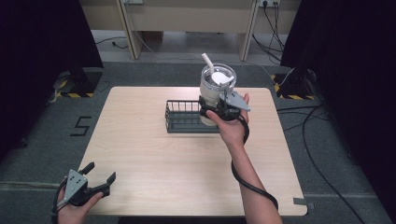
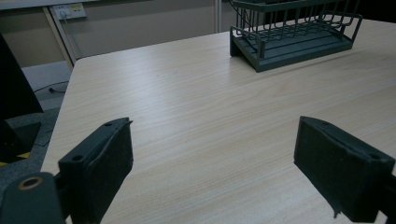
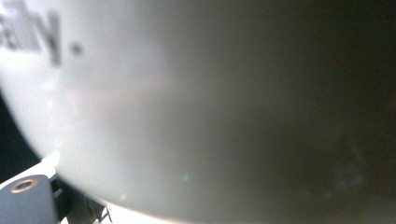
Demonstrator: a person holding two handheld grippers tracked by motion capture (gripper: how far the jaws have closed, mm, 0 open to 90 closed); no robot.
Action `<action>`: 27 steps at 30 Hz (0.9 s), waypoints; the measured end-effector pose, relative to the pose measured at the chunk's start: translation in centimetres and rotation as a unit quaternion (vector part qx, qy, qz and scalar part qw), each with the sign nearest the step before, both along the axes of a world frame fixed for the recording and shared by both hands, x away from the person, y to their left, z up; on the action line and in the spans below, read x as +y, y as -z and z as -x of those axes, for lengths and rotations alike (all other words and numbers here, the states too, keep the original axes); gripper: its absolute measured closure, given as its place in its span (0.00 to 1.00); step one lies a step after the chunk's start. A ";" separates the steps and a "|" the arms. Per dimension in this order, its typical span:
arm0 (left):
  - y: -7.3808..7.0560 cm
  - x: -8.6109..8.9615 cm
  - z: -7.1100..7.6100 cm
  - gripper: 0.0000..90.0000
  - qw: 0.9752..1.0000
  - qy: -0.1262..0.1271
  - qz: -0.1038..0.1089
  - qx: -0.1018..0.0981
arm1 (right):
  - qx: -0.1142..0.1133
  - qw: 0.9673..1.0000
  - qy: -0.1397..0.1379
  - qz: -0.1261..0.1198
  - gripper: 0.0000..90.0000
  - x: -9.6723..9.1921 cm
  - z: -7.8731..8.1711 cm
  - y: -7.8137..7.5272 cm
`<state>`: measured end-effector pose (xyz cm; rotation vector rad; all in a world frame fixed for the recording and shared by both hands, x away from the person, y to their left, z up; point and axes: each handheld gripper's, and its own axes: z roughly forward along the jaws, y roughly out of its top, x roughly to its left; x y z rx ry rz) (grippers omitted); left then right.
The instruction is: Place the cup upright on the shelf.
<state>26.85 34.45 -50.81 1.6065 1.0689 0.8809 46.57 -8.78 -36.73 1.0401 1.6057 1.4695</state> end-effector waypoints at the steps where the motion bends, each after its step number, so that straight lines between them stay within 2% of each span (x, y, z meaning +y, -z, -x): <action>1: 0.0 0.0 0.0 0.12 1.000 0.000 0.000 0.000 | 0.000 1.000 0.000 0.000 0.11 0.1 -0.1 -0.1; 27: 0.0 0.1 0.0 0.12 1.000 -0.001 0.002 -0.001 | 0.014 1.000 0.005 0.001 0.11 2.4 -4.1 -0.4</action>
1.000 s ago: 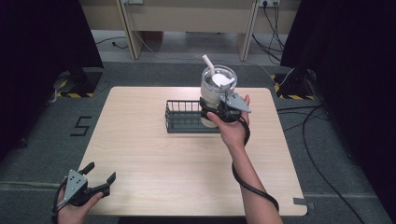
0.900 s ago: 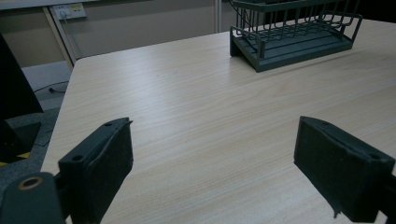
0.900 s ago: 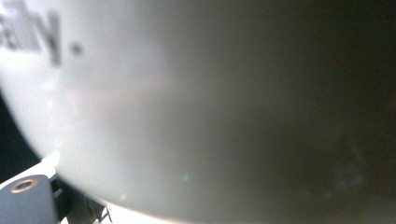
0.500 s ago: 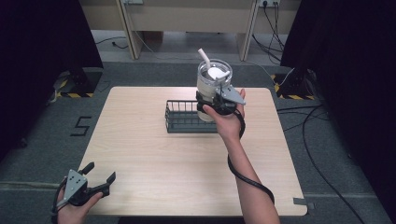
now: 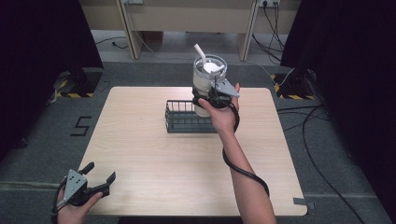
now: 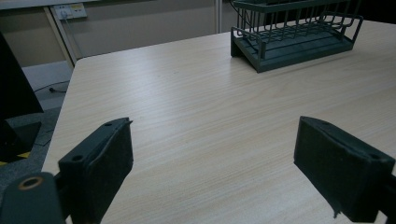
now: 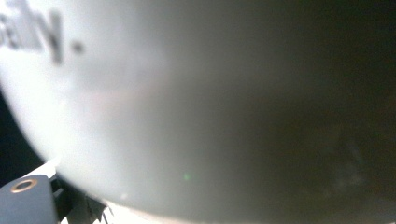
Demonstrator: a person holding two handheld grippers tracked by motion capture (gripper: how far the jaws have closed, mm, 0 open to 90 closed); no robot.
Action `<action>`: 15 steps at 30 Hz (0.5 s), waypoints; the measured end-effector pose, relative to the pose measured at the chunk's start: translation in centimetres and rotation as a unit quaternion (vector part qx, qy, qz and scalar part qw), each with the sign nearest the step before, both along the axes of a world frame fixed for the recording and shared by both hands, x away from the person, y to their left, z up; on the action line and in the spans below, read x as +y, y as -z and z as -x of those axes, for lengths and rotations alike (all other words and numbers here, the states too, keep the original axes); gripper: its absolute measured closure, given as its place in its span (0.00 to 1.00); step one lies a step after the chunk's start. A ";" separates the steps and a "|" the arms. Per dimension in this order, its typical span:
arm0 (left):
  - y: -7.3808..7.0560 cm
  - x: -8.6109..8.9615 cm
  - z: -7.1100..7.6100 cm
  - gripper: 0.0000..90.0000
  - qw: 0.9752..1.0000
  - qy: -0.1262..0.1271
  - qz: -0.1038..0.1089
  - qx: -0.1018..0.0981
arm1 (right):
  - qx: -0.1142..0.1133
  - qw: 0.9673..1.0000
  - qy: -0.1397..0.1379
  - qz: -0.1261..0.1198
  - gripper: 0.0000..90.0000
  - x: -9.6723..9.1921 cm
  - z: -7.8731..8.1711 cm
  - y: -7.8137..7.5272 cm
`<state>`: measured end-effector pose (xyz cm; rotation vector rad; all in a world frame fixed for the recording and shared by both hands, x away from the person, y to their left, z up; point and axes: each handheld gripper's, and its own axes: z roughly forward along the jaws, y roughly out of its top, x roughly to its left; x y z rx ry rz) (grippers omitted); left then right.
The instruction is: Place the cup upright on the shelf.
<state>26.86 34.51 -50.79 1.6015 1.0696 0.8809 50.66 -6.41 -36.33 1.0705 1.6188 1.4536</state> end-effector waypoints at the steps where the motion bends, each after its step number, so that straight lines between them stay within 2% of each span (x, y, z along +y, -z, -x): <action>1: 0.0 0.0 0.0 0.12 1.000 0.000 0.000 0.000 | 0.001 1.000 0.000 -0.001 0.11 0.1 -0.2 0.0; 15: 0.0 0.0 0.0 0.12 1.000 0.000 0.001 0.001 | 0.014 1.000 0.005 -0.001 0.11 1.2 -1.8 1.2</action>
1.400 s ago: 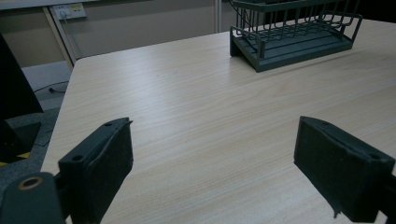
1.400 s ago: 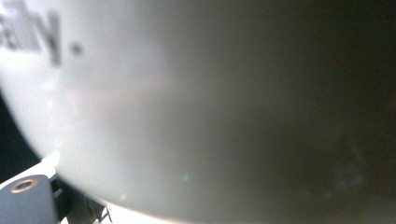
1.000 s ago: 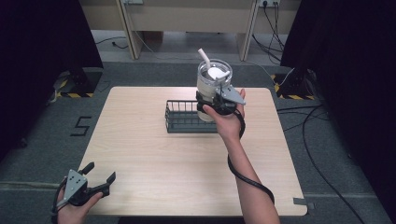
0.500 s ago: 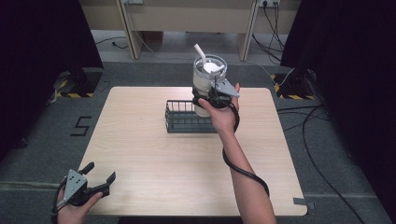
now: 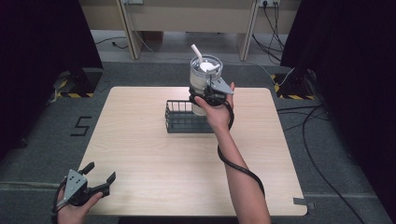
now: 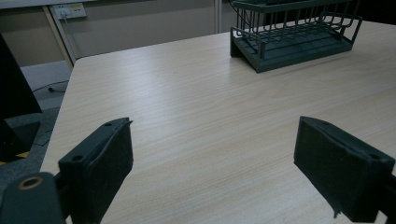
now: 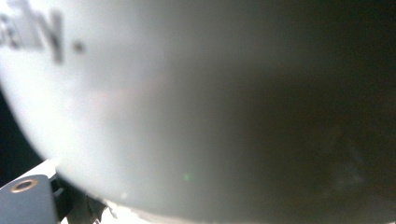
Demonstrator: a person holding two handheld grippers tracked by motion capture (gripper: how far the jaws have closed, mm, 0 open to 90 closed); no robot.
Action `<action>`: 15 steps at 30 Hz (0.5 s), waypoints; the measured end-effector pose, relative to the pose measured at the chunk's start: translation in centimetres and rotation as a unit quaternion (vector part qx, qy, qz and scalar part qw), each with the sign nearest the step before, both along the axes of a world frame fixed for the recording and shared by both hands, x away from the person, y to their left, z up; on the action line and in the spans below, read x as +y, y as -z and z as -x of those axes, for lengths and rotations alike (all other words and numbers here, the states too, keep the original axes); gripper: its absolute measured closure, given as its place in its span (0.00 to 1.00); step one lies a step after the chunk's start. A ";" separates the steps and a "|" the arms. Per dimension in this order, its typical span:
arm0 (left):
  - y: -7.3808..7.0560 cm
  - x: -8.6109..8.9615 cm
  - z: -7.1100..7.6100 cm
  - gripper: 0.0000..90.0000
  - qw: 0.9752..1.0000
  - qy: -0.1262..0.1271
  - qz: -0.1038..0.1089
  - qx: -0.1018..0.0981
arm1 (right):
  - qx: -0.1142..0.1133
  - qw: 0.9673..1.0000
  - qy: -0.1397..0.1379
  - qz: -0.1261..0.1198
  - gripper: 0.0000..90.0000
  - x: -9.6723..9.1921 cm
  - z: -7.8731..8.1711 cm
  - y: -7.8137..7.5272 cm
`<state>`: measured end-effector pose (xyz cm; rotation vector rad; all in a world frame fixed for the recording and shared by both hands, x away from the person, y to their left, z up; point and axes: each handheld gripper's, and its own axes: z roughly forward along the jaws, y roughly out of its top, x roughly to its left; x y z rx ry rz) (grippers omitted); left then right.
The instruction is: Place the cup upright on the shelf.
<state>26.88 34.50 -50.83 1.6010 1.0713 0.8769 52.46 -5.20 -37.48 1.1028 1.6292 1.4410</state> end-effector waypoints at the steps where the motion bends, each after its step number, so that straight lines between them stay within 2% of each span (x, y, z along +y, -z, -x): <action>1: 0.0 0.0 0.0 0.12 1.000 0.000 0.001 0.001 | 0.000 1.000 0.000 0.001 0.11 0.0 -0.1 0.0; 15: 0.0 0.0 0.0 0.12 1.000 0.003 0.001 0.000 | 0.009 1.000 0.005 0.000 0.11 0.7 -1.3 1.0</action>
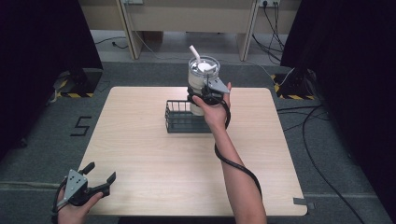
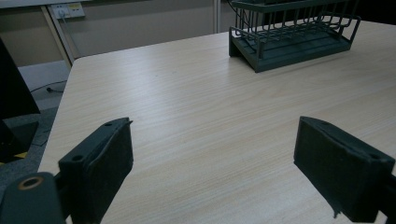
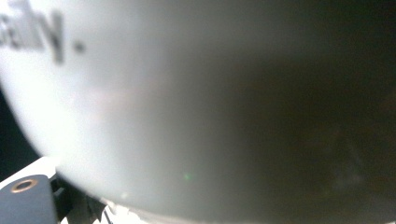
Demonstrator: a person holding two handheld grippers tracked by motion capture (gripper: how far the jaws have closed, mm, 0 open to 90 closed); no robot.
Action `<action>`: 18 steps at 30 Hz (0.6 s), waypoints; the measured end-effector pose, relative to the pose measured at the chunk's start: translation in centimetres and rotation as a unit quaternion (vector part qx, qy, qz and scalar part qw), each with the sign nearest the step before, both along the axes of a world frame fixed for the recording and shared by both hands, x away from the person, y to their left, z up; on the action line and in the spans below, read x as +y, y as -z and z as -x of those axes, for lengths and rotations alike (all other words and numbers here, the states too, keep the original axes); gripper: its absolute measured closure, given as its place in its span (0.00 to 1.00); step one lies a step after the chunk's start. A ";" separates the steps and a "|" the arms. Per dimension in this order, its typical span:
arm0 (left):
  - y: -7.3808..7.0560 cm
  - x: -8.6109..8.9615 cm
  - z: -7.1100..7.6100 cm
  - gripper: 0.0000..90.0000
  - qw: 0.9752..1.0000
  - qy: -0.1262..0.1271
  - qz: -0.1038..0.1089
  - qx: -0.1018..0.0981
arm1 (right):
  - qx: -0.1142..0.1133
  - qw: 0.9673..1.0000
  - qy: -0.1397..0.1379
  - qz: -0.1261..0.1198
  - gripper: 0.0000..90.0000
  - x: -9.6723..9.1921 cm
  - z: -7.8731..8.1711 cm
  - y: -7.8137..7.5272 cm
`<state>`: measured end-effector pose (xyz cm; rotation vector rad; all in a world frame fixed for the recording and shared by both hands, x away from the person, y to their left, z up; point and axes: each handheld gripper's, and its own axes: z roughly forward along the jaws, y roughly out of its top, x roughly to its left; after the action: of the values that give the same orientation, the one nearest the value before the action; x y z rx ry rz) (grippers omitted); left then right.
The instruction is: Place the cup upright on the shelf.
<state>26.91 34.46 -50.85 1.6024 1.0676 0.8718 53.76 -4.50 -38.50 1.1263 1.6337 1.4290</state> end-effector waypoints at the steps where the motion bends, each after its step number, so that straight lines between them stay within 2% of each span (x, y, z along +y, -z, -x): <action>1: 0.0 0.0 0.0 0.12 1.000 0.000 0.000 0.000 | 0.001 1.000 0.000 0.000 0.11 0.0 -0.1 0.1; 18: 0.0 0.2 0.0 0.12 1.000 -0.002 0.001 0.000 | 0.012 1.000 -0.002 0.005 0.11 1.0 -0.8 1.1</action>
<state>26.89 34.63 -50.83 1.6000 1.0714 0.8719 54.52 -3.48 -39.63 1.1396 1.6602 1.4131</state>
